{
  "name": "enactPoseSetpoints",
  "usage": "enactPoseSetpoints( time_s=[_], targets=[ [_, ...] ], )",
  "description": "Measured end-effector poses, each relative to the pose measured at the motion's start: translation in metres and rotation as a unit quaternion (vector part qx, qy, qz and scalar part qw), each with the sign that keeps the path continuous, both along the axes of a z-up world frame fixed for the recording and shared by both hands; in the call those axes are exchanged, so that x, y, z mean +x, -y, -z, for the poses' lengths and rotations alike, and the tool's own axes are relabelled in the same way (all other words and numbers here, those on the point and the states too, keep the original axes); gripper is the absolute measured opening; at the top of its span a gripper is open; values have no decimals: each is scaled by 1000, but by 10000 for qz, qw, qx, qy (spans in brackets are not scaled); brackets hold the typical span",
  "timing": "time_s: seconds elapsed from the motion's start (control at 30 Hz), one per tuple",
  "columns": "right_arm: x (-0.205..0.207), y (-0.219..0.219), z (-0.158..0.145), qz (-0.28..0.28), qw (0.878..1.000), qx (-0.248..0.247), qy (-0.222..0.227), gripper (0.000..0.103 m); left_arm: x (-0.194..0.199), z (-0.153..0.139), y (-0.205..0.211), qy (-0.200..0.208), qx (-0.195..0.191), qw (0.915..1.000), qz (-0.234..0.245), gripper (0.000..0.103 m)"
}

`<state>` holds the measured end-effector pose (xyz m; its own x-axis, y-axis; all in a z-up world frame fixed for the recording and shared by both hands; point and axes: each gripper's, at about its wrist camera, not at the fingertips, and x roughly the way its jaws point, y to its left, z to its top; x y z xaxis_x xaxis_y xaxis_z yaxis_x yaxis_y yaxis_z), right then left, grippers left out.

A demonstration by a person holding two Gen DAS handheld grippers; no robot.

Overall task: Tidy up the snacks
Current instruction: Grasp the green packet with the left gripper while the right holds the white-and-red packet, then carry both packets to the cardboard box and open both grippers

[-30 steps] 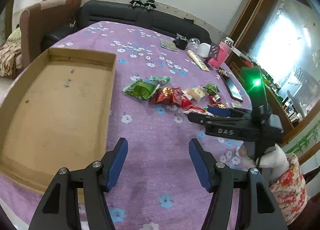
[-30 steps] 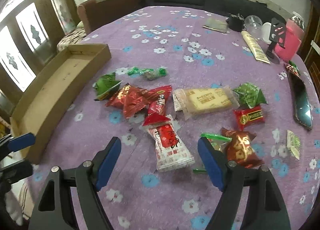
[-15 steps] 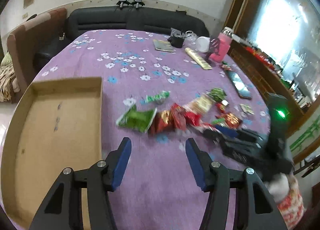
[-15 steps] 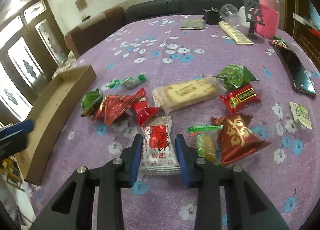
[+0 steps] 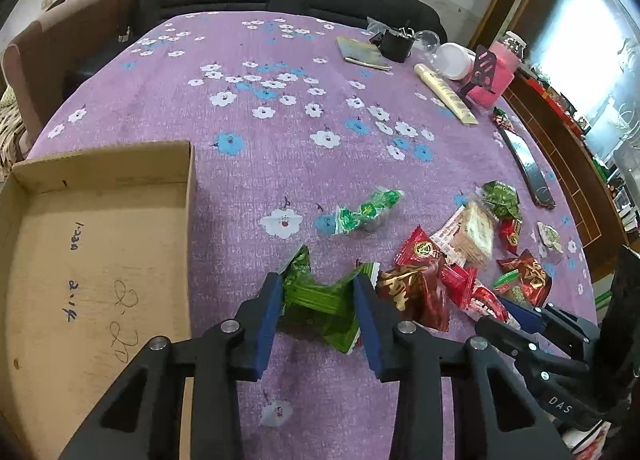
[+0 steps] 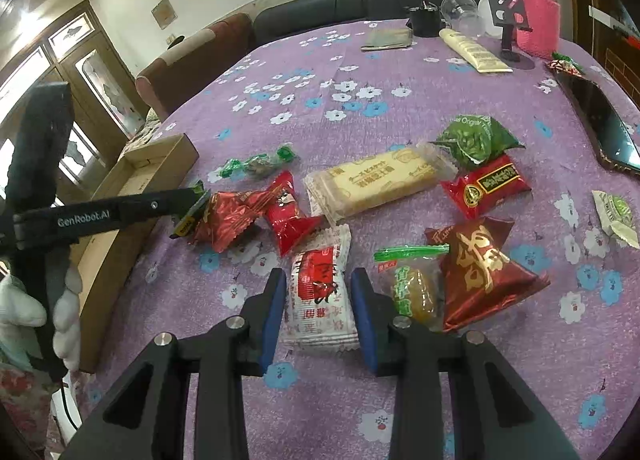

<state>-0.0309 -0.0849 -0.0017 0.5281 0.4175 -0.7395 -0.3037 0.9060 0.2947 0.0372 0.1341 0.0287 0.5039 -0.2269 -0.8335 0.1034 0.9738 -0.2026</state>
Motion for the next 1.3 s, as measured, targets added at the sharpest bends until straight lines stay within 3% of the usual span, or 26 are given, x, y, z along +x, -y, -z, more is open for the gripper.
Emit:
enactPoseSetpoints(
  time_s=[0.17, 0.3, 0.37, 0.4, 0.63, 0.7, 0.77, 0.8, 0.83, 0.87, 1.0, 1.07, 1.3],
  targets=[
    [-1, -2, 0, -28, 10000, -39, 22, 32, -3, -1, 20, 153, 532, 9981, 260, 43],
    [-1, -2, 0, -27, 10000, -43, 33, 32, -14, -6, 31, 433, 720, 9952, 503, 26],
    [-2, -3, 0, -71, 10000, -22, 36, 32, -20, -11, 32, 553, 694, 9947, 529, 12],
    [-2, -4, 0, -89, 9999, -30, 53, 29, -24, -16, 31, 624, 664, 9944, 532, 0],
    [-6, -3, -4, -75, 9999, 10, 131, 29, -37, -24, 22, 559, 423, 9963, 488, 1],
    [-6, -2, -3, -47, 9999, 17, 108, 28, -35, -22, 22, 562, 645, 9953, 445, 6],
    [-6, -2, -4, -32, 9999, 19, 114, 29, -31, -17, 25, 493, 754, 9943, 562, 30],
    [-6, -1, -4, -30, 9999, 24, 118, 29, -27, -14, 28, 433, 796, 9937, 656, 54],
    [-6, 0, -4, -22, 9999, 37, 114, 29, -24, -11, 30, 421, 841, 9932, 687, 69],
    [-6, 0, -4, -4, 9999, 53, 103, 29, -22, -9, 31, 414, 876, 9928, 699, 71],
    [-4, 4, -3, 37, 9999, 117, 44, 29, -12, 2, 44, 293, 1076, 9906, 788, 71],
    [-4, 4, -3, 35, 9999, 131, 49, 29, -11, 5, 48, 259, 1148, 9895, 837, 40],
    [-5, 4, -4, -43, 9997, 226, 33, 29, -27, -8, 40, 490, 848, 9927, 710, 34]
  ],
)
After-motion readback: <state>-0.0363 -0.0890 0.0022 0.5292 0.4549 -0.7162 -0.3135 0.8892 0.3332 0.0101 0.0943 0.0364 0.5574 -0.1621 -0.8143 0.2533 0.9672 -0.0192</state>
